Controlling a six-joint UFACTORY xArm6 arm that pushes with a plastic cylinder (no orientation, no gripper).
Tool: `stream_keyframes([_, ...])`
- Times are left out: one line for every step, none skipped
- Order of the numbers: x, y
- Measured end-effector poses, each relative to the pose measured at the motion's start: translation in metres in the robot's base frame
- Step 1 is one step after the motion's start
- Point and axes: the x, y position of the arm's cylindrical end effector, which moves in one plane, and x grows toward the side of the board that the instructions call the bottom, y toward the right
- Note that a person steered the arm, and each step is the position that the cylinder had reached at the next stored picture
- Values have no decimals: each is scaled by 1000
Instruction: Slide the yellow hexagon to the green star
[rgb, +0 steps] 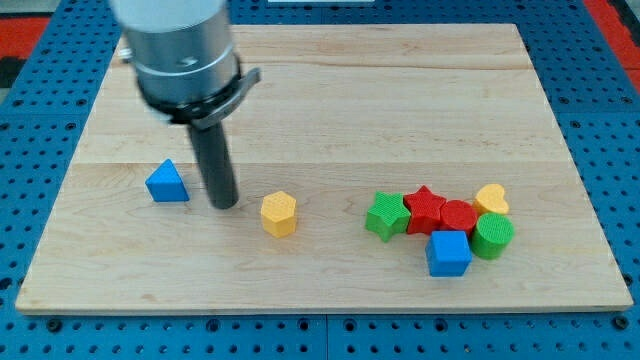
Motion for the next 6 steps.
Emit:
stream_keyframes([13, 25])
stream_keyframes([-5, 69])
stream_keyframes([8, 76])
stream_keyframes([24, 102])
stream_keyframes([28, 139])
stream_keyframes([20, 139])
